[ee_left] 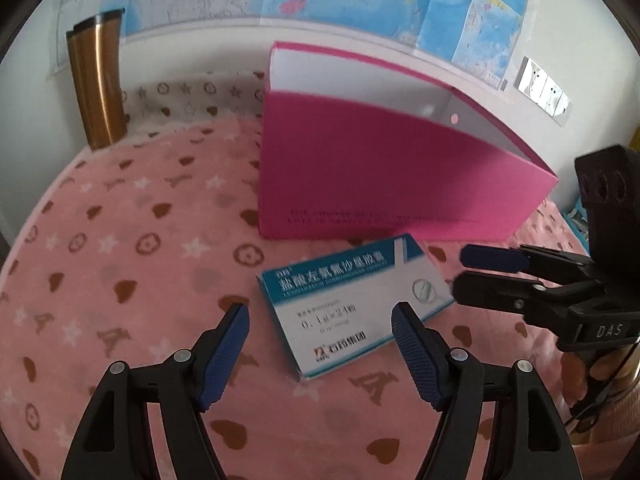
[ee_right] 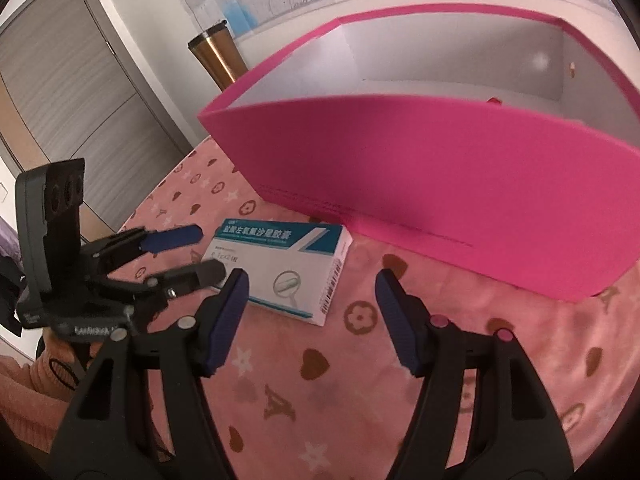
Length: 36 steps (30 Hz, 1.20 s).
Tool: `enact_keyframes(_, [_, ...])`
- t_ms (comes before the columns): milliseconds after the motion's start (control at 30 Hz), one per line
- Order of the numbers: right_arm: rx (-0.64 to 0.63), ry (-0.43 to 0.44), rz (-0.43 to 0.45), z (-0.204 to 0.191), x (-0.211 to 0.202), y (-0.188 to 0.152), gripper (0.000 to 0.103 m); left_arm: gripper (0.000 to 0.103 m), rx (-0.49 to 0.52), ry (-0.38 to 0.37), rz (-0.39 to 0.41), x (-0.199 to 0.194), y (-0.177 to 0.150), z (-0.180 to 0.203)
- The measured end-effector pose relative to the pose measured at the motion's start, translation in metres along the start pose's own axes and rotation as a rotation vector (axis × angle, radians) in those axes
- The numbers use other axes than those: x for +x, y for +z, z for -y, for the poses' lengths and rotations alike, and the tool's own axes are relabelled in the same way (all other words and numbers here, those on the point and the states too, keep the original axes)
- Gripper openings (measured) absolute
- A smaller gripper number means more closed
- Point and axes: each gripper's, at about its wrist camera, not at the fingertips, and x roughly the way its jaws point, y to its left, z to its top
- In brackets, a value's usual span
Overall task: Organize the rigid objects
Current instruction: 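Move the left gripper to the blue-and-white medicine carton and grasp it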
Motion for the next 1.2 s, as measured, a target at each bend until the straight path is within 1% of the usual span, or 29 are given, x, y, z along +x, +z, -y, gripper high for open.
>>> enact_keyframes(33, [0.002, -0.001, -0.004, 0.0, 0.003, 0.001, 0.068, 0.073, 0.002, -0.006, -0.005, 0.001, -0.001, 0.001])
enact_keyframes(100, [0.001, -0.004, -0.01, -0.002, 0.008, 0.001, 0.066, 0.066, 0.008, -0.016, -0.014, 0.003, -0.003, 0.003])
enact_keyframes(167, [0.007, -0.001, -0.02, -0.003, 0.013, 0.002, 0.063, 0.063, 0.018, -0.018, -0.023, 0.004, -0.004, 0.006])
enact_keyframes(300, [0.009, 0.007, -0.031, -0.006, 0.022, 0.005, 0.061, 0.061, 0.022, -0.029, -0.025, 0.003, -0.005, 0.006])
enact_keyframes(367, [0.009, 0.013, -0.036, -0.007, 0.024, 0.005, 0.056, 0.06, 0.014, -0.046, -0.03, 0.003, -0.005, 0.004])
enact_keyframes(400, [0.01, 0.013, -0.038, -0.007, 0.025, 0.004, 0.056, 0.06, 0.01, -0.052, -0.031, 0.002, -0.006, 0.003])
enact_keyframes(467, [0.018, 0.003, -0.043, -0.007, 0.026, 0.005, 0.05, 0.06, 0.004, -0.054, -0.032, 0.002, -0.005, 0.002])
enact_keyframes(533, [0.021, 0.005, -0.046, -0.006, 0.025, 0.005, 0.047, 0.06, 0.0, -0.061, -0.035, 0.001, -0.006, 0.001])
enact_keyframes(667, [0.03, 0.009, -0.045, -0.005, 0.022, 0.002, 0.047, 0.06, -0.004, -0.069, -0.037, 0.001, -0.005, 0.003])
enact_keyframes(1000, [0.048, 0.002, -0.038, -0.003, 0.007, -0.009, 0.047, 0.06, 0.042, -0.068, -0.018, -0.006, -0.005, 0.017])
enact_keyframes(1200, [0.06, 0.003, -0.014, -0.002, -0.005, -0.012, 0.047, 0.06, 0.063, -0.068, -0.009, -0.009, -0.002, 0.024])
